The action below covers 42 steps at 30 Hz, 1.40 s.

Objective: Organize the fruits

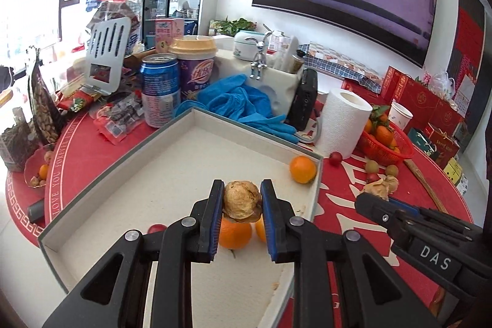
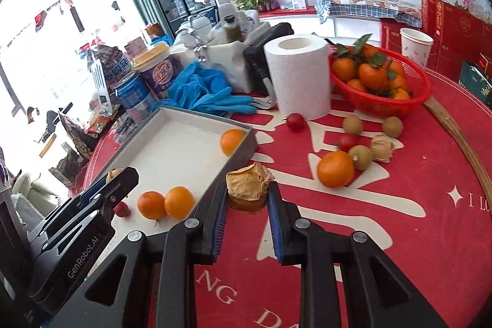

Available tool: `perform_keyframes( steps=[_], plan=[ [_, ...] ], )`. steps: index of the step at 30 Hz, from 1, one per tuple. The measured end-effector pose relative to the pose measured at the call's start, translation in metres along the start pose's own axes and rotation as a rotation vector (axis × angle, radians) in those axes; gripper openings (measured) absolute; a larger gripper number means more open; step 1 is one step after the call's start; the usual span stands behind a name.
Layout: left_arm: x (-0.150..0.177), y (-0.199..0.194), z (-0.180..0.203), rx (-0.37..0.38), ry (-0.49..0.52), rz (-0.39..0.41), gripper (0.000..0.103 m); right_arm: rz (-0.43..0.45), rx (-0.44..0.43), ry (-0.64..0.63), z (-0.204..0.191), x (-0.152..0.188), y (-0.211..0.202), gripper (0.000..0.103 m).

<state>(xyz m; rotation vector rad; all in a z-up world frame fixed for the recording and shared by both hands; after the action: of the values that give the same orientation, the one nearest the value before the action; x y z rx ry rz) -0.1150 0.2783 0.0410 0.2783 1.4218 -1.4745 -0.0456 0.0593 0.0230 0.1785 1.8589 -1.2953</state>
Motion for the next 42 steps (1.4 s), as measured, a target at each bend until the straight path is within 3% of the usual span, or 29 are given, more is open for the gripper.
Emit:
perform_keyframes(
  steps=[12,28,29,31,32,35,36,37,38,40,42],
  plan=[
    [-0.004,0.006,-0.050,-0.084,-0.106,-0.019,0.026,-0.049,-0.056,-0.119,-0.066,-0.016,0.035,0.026],
    [-0.001,0.015,-0.052,-0.099,-0.112,-0.060,0.027,-0.084,-0.061,-0.122,-0.067,-0.015,0.051,0.026],
    [-0.001,0.015,-0.052,-0.101,-0.113,-0.061,0.028,-0.084,-0.064,-0.121,-0.067,-0.016,0.051,0.026],
    [-0.001,0.015,-0.053,-0.108,-0.119,-0.061,0.043,-0.080,-0.072,-0.119,-0.067,-0.017,0.052,0.026],
    [-0.001,0.015,-0.055,-0.125,-0.125,-0.054,0.056,-0.080,-0.083,-0.120,-0.068,-0.018,0.052,0.026],
    [-0.004,0.008,-0.064,-0.156,-0.161,-0.012,0.068,-0.075,-0.097,-0.106,-0.067,-0.020,0.053,0.041],
    [-0.006,0.006,-0.067,-0.163,-0.176,0.002,0.077,-0.076,-0.085,-0.087,-0.063,-0.021,0.052,0.064],
    [-0.007,0.005,-0.068,-0.156,-0.188,0.009,0.082,-0.072,-0.075,-0.059,-0.055,-0.023,0.051,0.078],
    [-0.007,0.003,-0.068,-0.145,-0.191,0.011,0.082,-0.059,-0.075,-0.027,-0.046,-0.023,0.047,0.103],
    [-0.007,0.003,-0.063,-0.138,-0.173,0.009,0.083,-0.032,-0.083,0.018,-0.029,-0.024,0.039,0.103],
    [-0.005,0.003,-0.054,-0.128,-0.145,0.008,0.083,-0.033,-0.035,0.040,-0.010,-0.022,0.031,0.103]
  ],
)
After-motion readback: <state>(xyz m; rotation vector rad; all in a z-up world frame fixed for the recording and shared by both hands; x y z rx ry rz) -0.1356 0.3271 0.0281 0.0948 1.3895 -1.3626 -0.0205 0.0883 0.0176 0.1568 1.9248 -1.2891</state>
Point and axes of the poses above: each gripper's, at about its wrist camera, not at the fingertips, and y roughly the way its jaws point, z to its right, x to its underside, the point moved 4 cm from there along y, roughly the way its jaws point, and after that the axes turned 10 degrees about -y, right-handed, at the moved point
